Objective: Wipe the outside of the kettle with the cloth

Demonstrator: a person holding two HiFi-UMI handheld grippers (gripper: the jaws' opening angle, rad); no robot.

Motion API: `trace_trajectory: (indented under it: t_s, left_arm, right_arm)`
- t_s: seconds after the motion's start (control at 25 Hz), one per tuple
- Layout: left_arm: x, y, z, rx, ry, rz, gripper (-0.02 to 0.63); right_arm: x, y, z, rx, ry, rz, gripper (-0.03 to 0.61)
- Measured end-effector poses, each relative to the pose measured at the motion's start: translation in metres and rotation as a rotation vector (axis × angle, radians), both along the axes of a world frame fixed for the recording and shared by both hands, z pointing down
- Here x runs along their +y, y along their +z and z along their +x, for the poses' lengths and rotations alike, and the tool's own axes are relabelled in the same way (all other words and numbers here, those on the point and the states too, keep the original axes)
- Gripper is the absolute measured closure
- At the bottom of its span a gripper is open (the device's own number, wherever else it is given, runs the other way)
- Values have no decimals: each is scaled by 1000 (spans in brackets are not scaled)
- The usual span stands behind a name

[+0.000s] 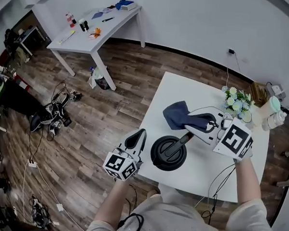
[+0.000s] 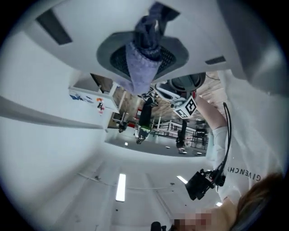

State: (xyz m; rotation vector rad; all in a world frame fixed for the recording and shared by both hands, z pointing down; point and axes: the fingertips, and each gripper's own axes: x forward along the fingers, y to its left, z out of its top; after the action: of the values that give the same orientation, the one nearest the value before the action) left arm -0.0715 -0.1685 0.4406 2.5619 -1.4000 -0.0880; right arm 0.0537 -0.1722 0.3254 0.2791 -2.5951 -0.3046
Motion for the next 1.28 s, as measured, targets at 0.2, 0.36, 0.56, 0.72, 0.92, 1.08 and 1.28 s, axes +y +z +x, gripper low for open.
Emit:
trace_trajectory:
  t_s: [0.2,0.36,0.56,0.72,0.92,1.08,1.28]
  left_arm:
    - [28,3,0,-7,20,-36,606]
    - [43,12,0,-62,9,-42,606]
    - [54,5,4,-93,-4,-4,606]
    - [64,6,8,-81,4,4,606]
    - [72,5,4,-68,7,7,606]
    - [75,0,4,-68,3,23,606]
    - [83,3,0,-88,-6,16,606]
  right_arm:
    - [11,40,63,-202,349,-173,511]
    - [13,77,92,-338,555,-283,511]
    - [23,107,104,-311,693,-363,511]
    - [31,98,133,-170,836,-182,511]
    - [95,-21,67,-482,520,120,511]
    - [149,-46,-24,-550,234,84,511]
    - [170,34,-67,-177,157,107,511]
